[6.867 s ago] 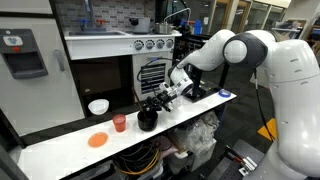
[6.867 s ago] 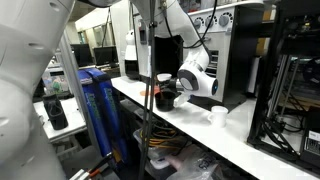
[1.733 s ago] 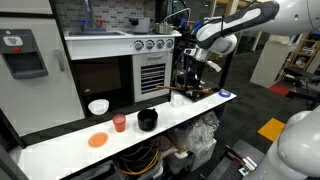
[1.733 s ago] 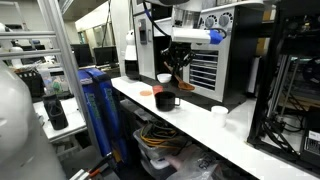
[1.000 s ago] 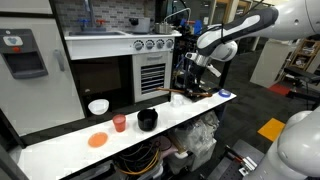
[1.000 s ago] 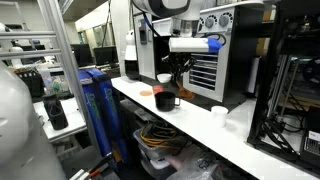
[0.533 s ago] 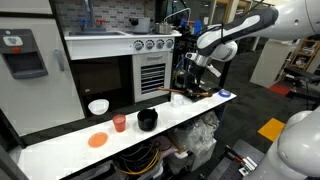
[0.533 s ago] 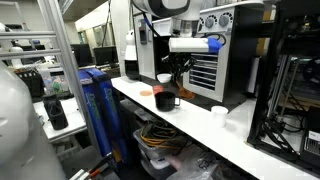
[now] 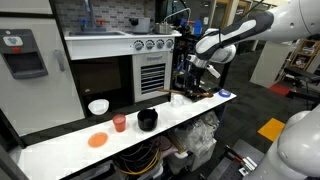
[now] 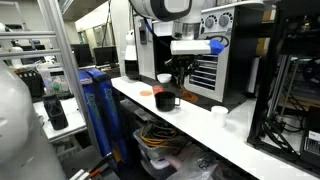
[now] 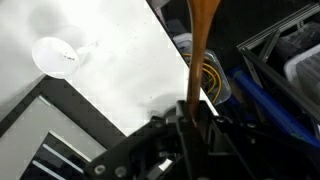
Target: Take the white mug and pour its contents into the black bowl, then use the wooden spoon to stir the contents in the black bowl
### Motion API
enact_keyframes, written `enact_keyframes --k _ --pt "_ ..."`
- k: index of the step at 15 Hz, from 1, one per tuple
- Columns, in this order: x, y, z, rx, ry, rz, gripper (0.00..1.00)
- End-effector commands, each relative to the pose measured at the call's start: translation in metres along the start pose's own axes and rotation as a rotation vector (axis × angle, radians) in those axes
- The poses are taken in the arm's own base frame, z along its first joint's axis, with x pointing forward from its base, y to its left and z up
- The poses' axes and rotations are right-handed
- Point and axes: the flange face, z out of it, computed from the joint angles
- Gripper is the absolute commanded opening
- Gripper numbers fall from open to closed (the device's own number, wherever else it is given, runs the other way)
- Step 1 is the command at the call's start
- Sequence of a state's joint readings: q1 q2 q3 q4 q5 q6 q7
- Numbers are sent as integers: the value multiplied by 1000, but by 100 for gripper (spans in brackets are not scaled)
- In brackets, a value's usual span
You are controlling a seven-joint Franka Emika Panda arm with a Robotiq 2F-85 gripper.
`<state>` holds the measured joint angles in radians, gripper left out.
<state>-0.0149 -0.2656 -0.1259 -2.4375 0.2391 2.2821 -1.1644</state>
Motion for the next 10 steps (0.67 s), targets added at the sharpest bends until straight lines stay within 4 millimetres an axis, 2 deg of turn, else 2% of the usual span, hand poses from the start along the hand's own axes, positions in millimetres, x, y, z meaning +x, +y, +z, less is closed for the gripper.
enact_keyframes --k 1,10 --pt "-3 10 15 -48 -46 36 3" --pt "3 21 50 -152 -136 73 3"
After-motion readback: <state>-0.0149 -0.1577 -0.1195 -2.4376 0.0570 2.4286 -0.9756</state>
